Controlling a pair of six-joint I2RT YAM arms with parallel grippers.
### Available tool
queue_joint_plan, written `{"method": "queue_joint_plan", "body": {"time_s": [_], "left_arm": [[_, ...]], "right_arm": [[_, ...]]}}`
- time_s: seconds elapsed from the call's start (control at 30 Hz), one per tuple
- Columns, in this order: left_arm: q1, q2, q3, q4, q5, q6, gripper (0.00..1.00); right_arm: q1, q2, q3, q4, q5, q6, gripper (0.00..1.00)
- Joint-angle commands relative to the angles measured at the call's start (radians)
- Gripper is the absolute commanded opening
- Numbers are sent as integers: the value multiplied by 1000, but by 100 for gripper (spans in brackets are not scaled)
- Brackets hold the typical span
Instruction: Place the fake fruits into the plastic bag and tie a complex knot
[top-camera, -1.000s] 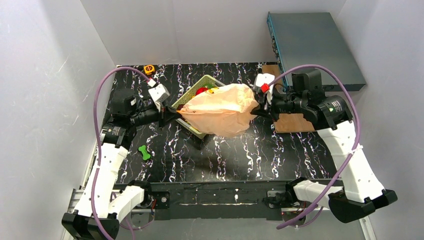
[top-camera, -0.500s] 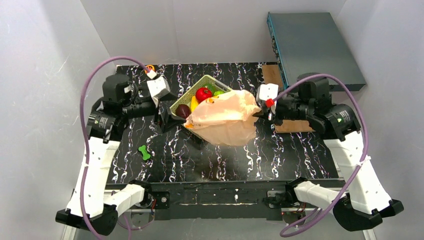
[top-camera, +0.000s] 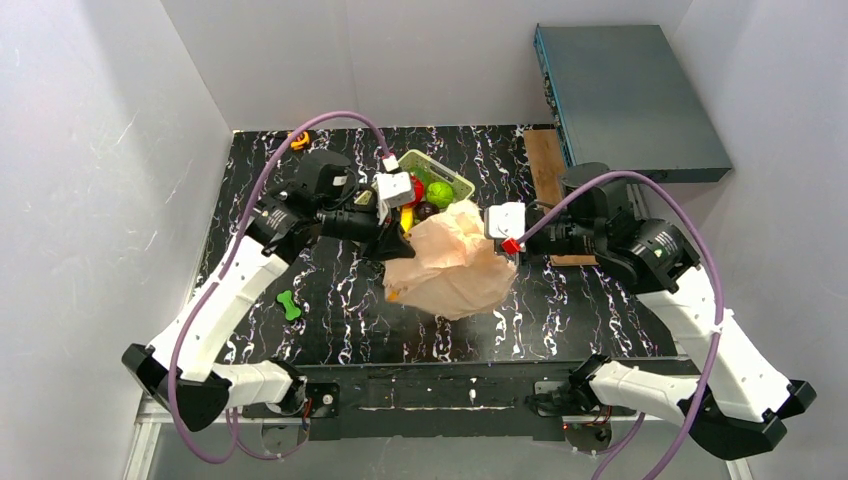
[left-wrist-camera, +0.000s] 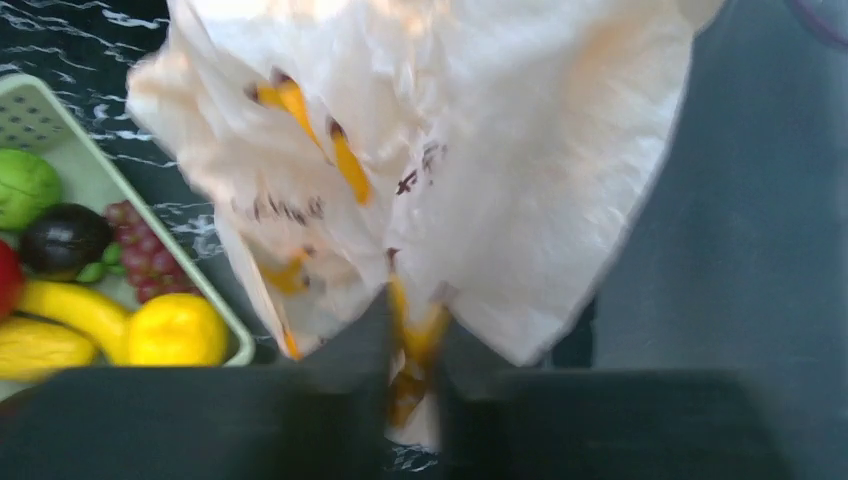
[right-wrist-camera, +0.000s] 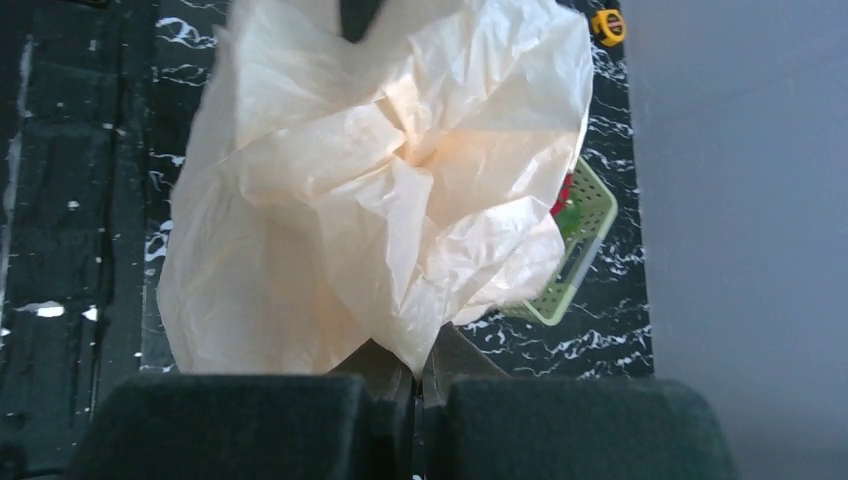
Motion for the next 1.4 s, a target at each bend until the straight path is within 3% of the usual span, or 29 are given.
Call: {"method": "queue_joint_plan", "body": {"time_s": [0.0,0.13,0.2,0.23,0.27,0.3,0.33,0.47,0.7,0.83,1.0,1.13,1.27,1.37], "left_arm": [[69,-122,-42,2,-73,-56,0],[311,-222,-110,154,-71,-145,0],[326,-228,-94,143,-112,-93,0],[325,-241,-103,165,-128,-78,0],[323,-260,-120,204,-147,-79,0],[313,-276,-139,234,-174,-72,0],[293,-291,-152,253,-207,-54,0],[211,-350,-217,314,-298,58,0],[54,-418,-265,325,-313,244,0],[-39,-461,-299,-14,-180,472,0],[-107,-619,-614,-288,-180,774,0],[-113,-734,-805,-371,-166,971,23],[-113,-772,-828,-418,-122,1020,32],[-113,-757,-813,-444,-83,1032,33]], "right_arm": [[-7,-73,-31,36,141,-25,1],[-59,-140,-86,-15,167,12,1],[-62,-137,-73,-56,153,81,12],[-62,-129,-55,-72,132,126,24],[-62,-116,-30,-85,109,191,51],[-62,-101,-5,-94,93,261,84],[-63,-81,23,-102,76,326,97],[-62,4,125,-110,28,504,98],[-41,116,191,24,-53,572,98],[-43,156,196,-47,-4,497,98],[-42,128,25,-53,0,459,99],[-42,109,-89,-52,-51,450,98],[-35,113,-156,-14,-134,479,98],[4,148,-168,57,-182,529,98]]}}
